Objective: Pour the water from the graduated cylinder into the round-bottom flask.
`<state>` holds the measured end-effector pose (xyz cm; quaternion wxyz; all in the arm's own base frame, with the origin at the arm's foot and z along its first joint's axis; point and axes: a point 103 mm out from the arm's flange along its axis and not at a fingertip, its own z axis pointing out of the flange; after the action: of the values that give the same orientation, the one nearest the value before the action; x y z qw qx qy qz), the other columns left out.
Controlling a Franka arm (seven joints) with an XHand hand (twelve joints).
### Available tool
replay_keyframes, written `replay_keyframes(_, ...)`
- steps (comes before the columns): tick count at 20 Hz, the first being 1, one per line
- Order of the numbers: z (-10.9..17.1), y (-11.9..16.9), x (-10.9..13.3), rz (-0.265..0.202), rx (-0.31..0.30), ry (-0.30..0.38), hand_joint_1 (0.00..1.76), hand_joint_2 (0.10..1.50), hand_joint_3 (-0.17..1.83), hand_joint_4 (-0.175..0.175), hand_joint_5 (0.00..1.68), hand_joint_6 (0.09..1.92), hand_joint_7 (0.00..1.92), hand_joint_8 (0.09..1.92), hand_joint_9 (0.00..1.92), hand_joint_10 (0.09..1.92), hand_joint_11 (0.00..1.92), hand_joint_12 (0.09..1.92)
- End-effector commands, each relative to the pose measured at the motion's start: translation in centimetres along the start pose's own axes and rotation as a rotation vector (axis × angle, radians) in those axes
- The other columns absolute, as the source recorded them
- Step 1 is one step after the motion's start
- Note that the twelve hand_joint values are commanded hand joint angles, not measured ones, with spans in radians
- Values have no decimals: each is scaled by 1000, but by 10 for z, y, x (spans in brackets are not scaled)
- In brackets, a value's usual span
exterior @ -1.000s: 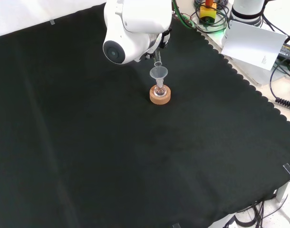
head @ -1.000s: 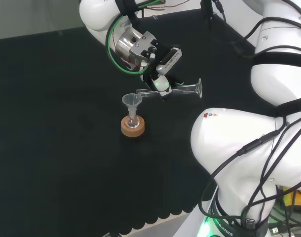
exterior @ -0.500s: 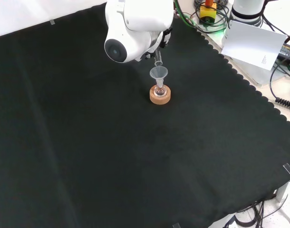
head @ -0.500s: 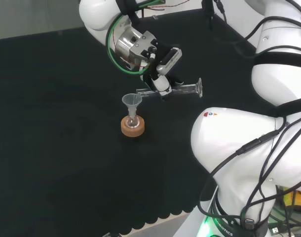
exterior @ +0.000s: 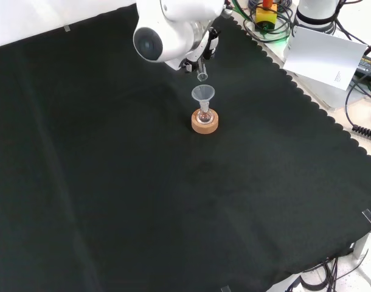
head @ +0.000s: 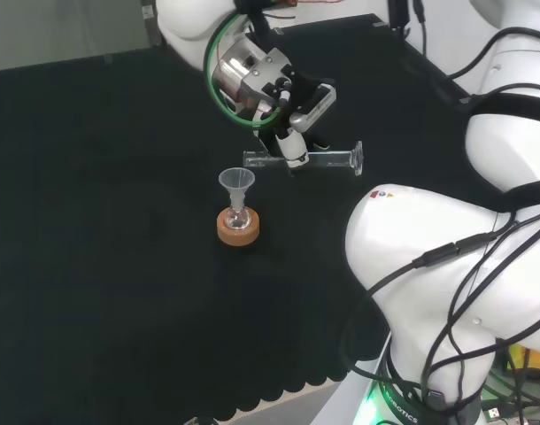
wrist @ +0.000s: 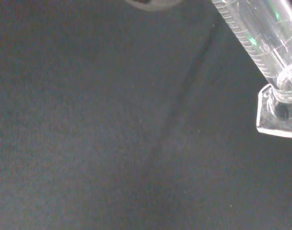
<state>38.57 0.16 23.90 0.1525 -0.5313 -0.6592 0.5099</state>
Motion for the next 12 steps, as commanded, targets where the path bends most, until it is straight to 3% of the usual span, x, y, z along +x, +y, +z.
replay_keyframes(1, 7, -7, -8, -78, -181, 108, 1239, 1081, -4, 21, 1078, 930, 1058, 838, 1412, 87, 1227, 739)
replay_keyframes(5, 10, -10, -13, -121, -238, 167, 1239, 1082, -3, 20, 1079, 930, 1056, 841, 1409, 87, 1225, 737)
replay_keyframes(7, 11, -11, -15, -140, -277, 194, 1254, 1095, 2, -107, 1022, 963, 1029, 927, 1408, 87, 1223, 737)
replay_keyframes(8, 12, -11, -16, -145, -296, 205, 1257, 1100, 3, -141, 1005, 975, 1020, 954, 1407, 87, 1222, 737)
replay_keyframes(12, 17, -10, -19, -161, -352, 242, 1261, 1106, 4, -174, 987, 989, 1010, 982, 1407, 87, 1220, 739)
